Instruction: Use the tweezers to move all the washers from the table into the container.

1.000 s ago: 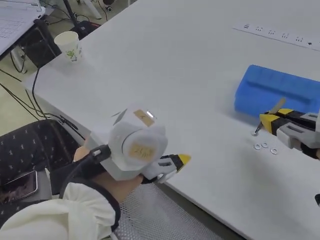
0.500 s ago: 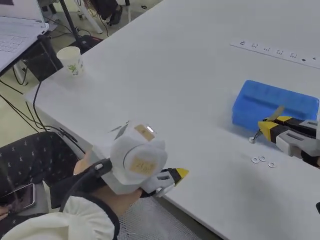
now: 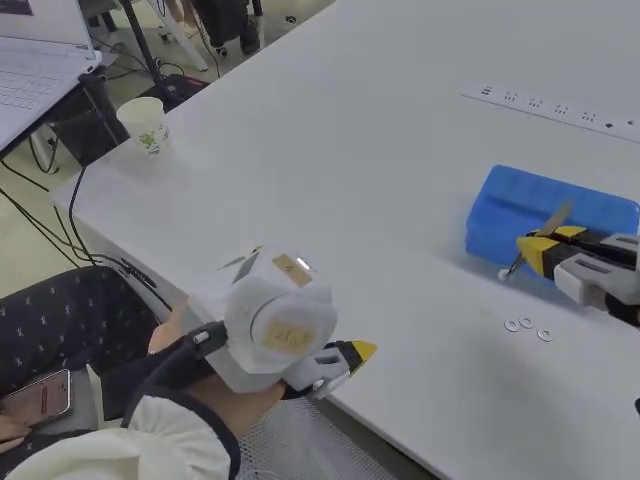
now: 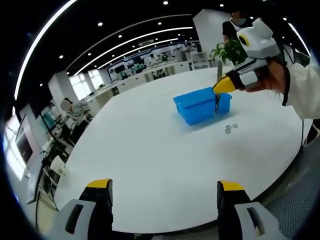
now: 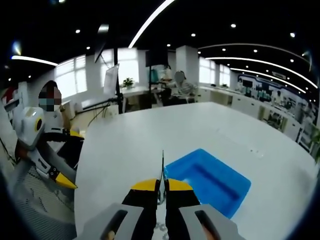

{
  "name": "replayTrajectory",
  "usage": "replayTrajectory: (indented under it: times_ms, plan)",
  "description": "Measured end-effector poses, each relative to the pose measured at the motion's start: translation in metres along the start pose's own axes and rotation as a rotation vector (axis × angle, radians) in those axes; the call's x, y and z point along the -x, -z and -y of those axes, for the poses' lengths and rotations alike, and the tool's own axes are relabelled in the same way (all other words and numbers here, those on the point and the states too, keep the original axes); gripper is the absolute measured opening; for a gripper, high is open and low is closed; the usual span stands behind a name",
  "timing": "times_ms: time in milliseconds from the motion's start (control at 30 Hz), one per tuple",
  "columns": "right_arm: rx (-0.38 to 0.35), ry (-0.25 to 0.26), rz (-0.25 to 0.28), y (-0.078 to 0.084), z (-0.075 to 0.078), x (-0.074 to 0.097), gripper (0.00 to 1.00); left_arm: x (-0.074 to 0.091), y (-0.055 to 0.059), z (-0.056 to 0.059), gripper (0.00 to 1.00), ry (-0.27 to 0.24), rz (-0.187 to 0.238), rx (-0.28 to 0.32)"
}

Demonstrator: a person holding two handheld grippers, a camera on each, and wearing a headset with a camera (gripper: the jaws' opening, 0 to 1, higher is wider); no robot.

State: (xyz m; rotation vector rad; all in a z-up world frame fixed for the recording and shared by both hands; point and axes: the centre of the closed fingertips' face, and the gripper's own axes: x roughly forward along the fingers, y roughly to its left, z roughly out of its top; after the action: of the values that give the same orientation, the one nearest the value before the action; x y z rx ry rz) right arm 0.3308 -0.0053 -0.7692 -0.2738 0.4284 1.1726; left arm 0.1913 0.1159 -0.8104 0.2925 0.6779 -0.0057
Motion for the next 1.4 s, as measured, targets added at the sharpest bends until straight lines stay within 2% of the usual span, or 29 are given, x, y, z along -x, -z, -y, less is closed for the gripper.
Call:
replayTrajectory:
  times_ms: [300, 633, 900, 1100, 1400]
  plan:
    - [0.014, 0.029, 0.03, -0.015, 0.017, -0.008, 0.01, -0.001, 0.0, 0.0, 0.88, 0.002, -0.002, 0.002]
    - [0.028, 0.055, 0.044, -0.024, 0.035, -0.019, 0.01, -0.002, 0.002, 0.0, 0.87, -0.001, -0.009, -0.004]
    - [0.017, 0.082, 0.026, -0.016, 0.054, -0.033, 0.01, -0.002, 0.002, 0.0, 0.87, 0.0, -0.009, -0.004]
    - [0.004, 0.085, 0.008, -0.007, 0.057, -0.046, 0.01, -0.003, 0.002, 0.001, 0.87, 0.003, -0.013, -0.005]
    - [-0.008, 0.094, -0.022, 0.004, 0.065, -0.054, 0.01, -0.003, 0.002, 0.002, 0.86, 0.008, -0.012, -0.004]
